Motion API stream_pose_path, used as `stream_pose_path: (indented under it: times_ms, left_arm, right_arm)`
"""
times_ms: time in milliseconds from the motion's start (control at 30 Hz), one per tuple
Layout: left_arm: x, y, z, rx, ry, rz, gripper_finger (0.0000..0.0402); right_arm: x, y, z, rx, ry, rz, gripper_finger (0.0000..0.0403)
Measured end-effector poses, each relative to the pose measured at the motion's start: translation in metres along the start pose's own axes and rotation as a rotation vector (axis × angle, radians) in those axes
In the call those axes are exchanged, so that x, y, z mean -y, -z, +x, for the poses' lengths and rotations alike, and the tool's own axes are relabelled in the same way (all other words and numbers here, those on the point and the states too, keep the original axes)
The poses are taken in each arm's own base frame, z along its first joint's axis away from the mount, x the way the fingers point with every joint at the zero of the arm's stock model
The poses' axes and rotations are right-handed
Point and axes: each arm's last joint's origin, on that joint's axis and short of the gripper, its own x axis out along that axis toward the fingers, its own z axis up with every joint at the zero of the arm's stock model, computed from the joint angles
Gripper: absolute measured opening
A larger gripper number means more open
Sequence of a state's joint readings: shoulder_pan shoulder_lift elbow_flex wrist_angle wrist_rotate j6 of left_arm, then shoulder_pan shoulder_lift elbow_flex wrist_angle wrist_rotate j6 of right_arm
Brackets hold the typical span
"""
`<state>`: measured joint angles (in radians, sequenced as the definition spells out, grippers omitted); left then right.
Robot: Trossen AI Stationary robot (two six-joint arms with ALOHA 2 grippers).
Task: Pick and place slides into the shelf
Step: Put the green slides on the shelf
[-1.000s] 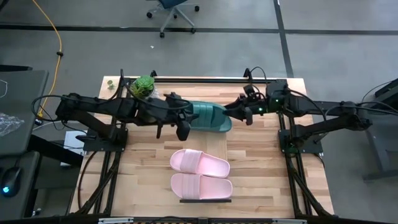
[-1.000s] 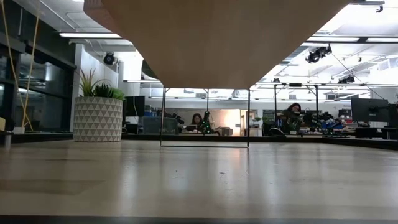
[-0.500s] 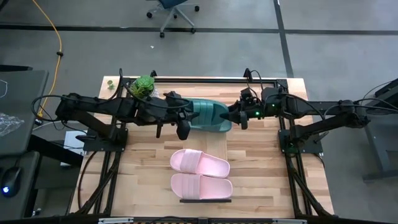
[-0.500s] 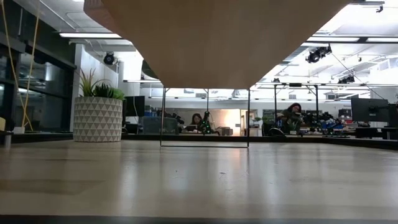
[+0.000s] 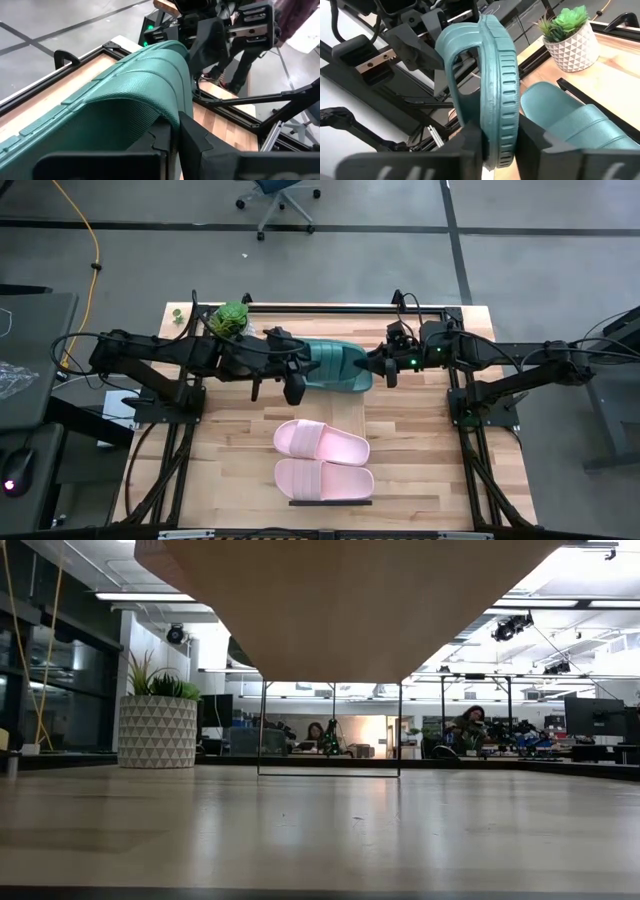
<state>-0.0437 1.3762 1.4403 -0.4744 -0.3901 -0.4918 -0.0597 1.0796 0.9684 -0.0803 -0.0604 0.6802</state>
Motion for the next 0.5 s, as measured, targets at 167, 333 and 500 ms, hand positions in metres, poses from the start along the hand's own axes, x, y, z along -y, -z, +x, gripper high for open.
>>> stream_pose_path:
  times_ms: [167, 333, 500]
  left_arm:
    - [0.0, 0.0, 0.0, -0.006, 0.018, 0.035, 0.0047]
    - [0.002, 0.0, 0.0, -0.021, 0.057, 0.082, 0.0092]
    - [0.001, -0.003, -0.006, -0.012, 0.081, 0.116, 0.0127]
  right_arm:
    - [0.0, 0.0, -0.001, -0.003, -0.001, 0.0, 0.0024]
    - [-0.002, -0.002, -0.008, 0.022, 0.007, 0.017, 0.0015]
    - [-0.001, -0.001, -0.026, 0.004, 0.064, 0.05, 0.0014]
